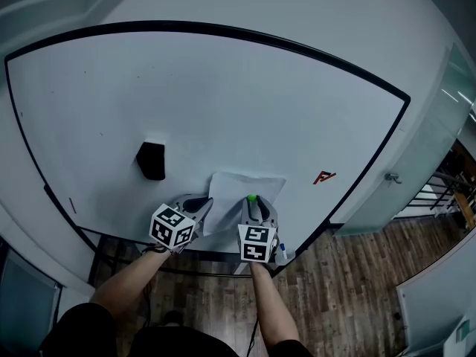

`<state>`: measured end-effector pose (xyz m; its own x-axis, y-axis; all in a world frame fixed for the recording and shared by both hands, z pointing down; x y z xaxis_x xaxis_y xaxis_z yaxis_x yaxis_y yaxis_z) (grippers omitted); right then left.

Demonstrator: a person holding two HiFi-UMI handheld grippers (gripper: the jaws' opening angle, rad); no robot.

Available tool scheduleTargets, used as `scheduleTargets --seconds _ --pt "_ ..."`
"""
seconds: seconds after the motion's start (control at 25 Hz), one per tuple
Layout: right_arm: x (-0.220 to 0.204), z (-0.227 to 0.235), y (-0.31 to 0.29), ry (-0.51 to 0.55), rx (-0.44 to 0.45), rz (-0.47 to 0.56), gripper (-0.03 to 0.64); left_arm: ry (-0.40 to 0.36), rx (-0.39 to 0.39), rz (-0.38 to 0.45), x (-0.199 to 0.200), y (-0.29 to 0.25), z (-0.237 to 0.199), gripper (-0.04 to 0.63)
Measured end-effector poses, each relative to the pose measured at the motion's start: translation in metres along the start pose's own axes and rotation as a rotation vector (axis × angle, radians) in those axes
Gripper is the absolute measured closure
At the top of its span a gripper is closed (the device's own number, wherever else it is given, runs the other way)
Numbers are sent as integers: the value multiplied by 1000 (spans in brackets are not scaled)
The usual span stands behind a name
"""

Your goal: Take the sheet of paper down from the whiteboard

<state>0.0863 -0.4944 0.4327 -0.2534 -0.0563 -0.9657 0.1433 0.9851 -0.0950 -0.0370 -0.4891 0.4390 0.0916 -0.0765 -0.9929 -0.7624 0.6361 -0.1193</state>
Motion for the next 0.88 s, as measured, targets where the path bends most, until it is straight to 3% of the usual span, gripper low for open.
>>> scheduleTargets --seconds 0.88 --pt "-3 9 2 -42 6 5 488 -32 90 -20 -7 23 -12 575"
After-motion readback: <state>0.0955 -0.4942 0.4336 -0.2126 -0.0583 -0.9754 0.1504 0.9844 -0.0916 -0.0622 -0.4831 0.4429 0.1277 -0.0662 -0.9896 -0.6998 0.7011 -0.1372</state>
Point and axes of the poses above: the fingertips, and each gripper's own axes: y backward along the fingers, z to its right, x out of its top, the point moved 1 cm from there along y, backward along the fingers, and after that the axes turned 1 degree about -z, right-handed, at the moved point
